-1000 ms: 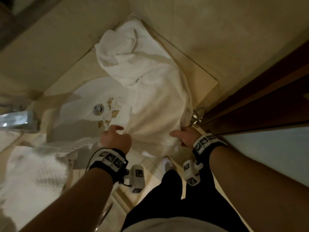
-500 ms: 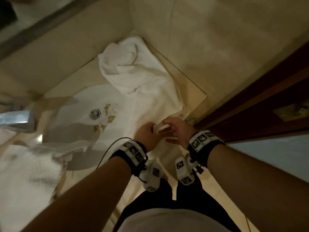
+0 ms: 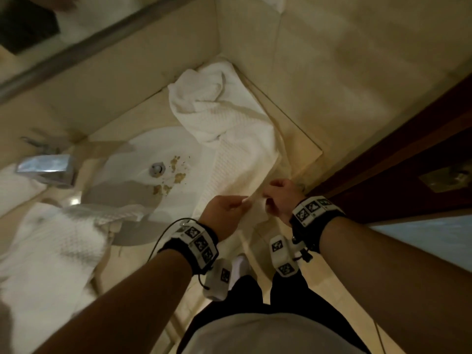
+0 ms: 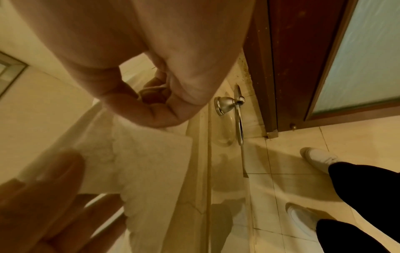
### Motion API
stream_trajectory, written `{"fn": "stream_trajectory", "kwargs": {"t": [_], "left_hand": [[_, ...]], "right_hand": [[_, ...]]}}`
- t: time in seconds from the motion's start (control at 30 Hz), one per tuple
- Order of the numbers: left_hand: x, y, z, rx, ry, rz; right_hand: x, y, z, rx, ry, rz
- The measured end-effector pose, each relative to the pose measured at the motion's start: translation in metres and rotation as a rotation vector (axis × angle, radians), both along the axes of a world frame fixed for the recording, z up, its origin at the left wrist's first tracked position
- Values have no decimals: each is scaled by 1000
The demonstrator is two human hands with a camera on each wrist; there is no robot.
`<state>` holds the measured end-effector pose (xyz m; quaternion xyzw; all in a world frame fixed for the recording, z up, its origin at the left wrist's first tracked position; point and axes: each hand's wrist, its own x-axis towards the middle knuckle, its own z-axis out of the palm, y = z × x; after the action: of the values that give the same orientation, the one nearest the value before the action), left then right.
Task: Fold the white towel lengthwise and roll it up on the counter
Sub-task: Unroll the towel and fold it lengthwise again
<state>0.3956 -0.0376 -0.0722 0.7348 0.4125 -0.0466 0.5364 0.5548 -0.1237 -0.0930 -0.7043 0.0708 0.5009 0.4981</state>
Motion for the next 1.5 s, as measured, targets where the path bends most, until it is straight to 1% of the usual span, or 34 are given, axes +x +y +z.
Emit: {"fn": "stream_trajectory", "kwargs": {"t": [0.07, 0.17, 0.23, 0.3, 0.37, 0.4, 0.47, 0.57, 0.63, 0.7, 0.77, 0.87, 0.97, 1.03, 1.13, 1.17, 1.2, 1.27, 1.33, 1.37, 1.43, 1.5], "left_hand": [[-3, -5, 1, 139, -43, -70], [-11, -8, 3, 402, -11, -157], [-18, -10, 8, 560, -64, -149], [-24, -11, 11, 705, -186, -113], [-28, -10, 13, 810, -256, -90], [-28, -9, 12, 833, -268, -97], [-27, -12, 9, 805, -259, -144], [-25, -19, -2, 690, -255, -239], [-22, -24, -6, 650, -247, -253], [-20, -28, -5, 653, -221, -256], [-19, -30, -3, 656, -155, -284], [-19, -32, 1, 614, -56, -323], [-15, -32, 6, 609, 70, -394], [-10, -31, 8, 597, 85, -351], [-4, -27, 8, 542, 33, -194], [-2, -25, 8, 514, 26, -156], [0, -22, 8, 490, 31, -136], [3, -19, 6, 470, 45, -125], [8, -17, 7, 468, 53, -130], [11, -18, 7, 468, 61, -144], [17, -23, 9, 462, 99, -187], [24, -29, 10, 482, 126, -242]], "right_hand": [[-3, 6, 3, -22, -32, -27], [-6, 10, 6, -24, -50, -23], [-6, 9, 8, -22, -51, 3], [-5, 7, 11, -1, -18, 12], [-4, 6, 12, 22, -4, -4], [-5, 5, 14, 34, 1, -12], [-7, 5, 16, 61, 16, -18], [-13, 5, 19, 108, 68, -2], [-15, 4, 20, 115, 78, -23], [-14, 2, 20, 108, 71, -63], [-13, -1, 18, 110, 73, -87], [-13, -3, 17, 107, 93, -113], [-14, -4, 20, 113, 121, -147], [-15, -4, 24, 140, 134, -187], [-13, -9, 29, 171, 135, -254], [-12, -11, 31, 141, 102, -225], [-10, -13, 32, 89, 47, -145], [-8, -19, 36, 5, -48, 79], [-5, -23, 39, -63, -69, 281], [-4, -24, 42, -93, -49, 345], [-2, -27, 46, -109, 13, 412], [-2, -31, 46, -93, 45, 393]]}}
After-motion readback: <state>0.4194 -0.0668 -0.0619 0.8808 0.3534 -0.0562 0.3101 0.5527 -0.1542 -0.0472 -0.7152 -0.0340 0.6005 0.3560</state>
